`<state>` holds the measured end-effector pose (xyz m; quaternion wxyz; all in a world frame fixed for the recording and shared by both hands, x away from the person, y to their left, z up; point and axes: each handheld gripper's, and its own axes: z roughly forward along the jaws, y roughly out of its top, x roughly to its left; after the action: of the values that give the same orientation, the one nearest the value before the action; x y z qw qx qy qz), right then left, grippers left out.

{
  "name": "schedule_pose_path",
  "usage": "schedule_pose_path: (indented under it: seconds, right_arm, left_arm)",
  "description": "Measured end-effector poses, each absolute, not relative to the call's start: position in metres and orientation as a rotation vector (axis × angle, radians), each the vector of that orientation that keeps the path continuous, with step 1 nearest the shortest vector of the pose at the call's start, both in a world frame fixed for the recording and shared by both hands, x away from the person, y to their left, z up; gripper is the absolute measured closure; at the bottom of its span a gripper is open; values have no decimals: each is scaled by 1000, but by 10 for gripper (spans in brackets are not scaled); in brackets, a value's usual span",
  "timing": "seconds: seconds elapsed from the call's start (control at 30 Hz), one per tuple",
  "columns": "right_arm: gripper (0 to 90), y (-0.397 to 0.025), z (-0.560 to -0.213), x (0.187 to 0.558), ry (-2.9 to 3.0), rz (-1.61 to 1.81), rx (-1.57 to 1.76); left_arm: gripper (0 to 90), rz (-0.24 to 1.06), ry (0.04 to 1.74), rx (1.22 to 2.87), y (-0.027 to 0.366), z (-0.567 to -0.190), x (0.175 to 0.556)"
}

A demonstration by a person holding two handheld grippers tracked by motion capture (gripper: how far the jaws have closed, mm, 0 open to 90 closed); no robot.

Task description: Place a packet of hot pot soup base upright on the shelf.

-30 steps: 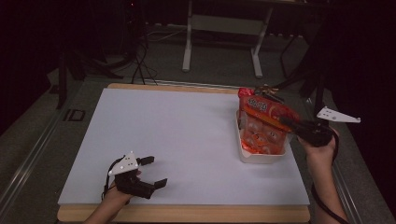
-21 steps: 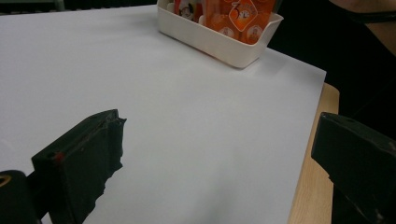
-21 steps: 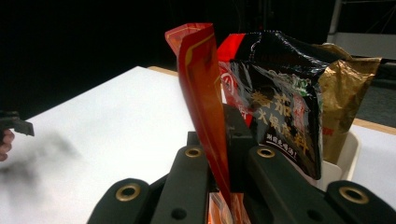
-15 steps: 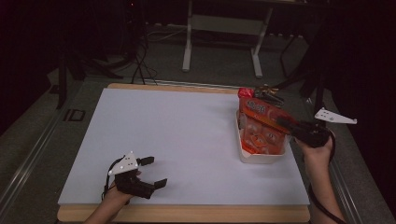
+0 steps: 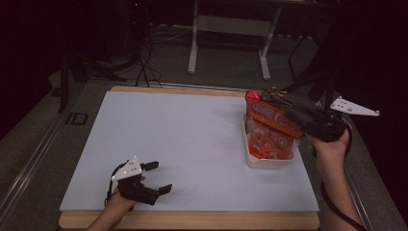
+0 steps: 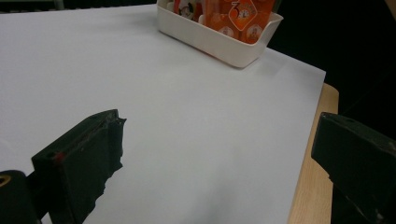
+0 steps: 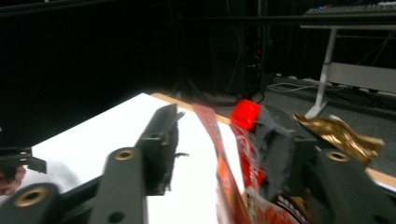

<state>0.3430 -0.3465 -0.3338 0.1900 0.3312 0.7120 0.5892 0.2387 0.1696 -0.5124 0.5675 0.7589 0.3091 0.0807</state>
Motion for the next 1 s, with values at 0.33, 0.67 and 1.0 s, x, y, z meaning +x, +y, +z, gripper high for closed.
schedule_pose_path:
  seconds: [0.33,0.67,1.0]
  right_arm:
    - [311,-313,-328,330,2048,1692,855]
    - [294,-293,-328,321,2085,1705,800]
    - [195,-270,-344,313,2154,1746,761]
  left_arm:
    - [24,187,722,1783,169,-513,238]
    - [24,187,715,1783,169,-514,237]
    - [24,193,713,1786,169,-513,236]
